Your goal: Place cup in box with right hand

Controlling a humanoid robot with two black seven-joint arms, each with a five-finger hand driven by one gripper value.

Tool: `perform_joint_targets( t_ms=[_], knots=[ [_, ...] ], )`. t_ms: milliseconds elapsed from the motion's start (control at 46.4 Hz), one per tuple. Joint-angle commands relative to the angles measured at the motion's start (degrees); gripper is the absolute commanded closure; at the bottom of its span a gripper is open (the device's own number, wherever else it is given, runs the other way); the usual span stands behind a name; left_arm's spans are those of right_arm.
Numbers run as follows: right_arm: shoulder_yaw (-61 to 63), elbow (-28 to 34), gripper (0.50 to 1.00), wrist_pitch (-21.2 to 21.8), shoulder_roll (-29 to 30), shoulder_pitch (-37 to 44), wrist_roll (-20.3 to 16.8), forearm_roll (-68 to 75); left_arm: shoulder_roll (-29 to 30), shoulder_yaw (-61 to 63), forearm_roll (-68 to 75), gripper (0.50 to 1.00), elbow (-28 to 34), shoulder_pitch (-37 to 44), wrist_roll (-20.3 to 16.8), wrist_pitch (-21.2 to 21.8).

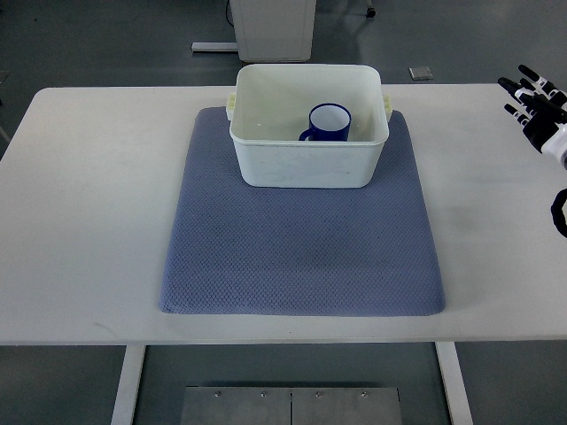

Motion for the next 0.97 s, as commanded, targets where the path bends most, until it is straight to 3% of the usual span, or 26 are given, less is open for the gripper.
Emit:
perform_joint_targets(
  t_ms=[0, 345, 948],
  knots=[
    [0.89, -0.02, 0.500, 0.13, 0.76, -1.16, -0.06, 0.08, 0.00, 0.02, 0.00, 0.500, 0.01, 0.00, 0.00, 0.00],
    [1.77, 0.07, 0.500, 0.39, 6.12, -4.15, 0.37, -0.01, 0.00, 0.02, 0.00, 0.500, 0.01, 0.00, 0.00, 0.00],
    [1.60, 0.42, 0.500, 0.39, 6.83, -4.68, 0.64, -0.01, 0.00, 0.02, 0.00, 0.500, 0.01, 0.00, 0.00, 0.00]
  ],
)
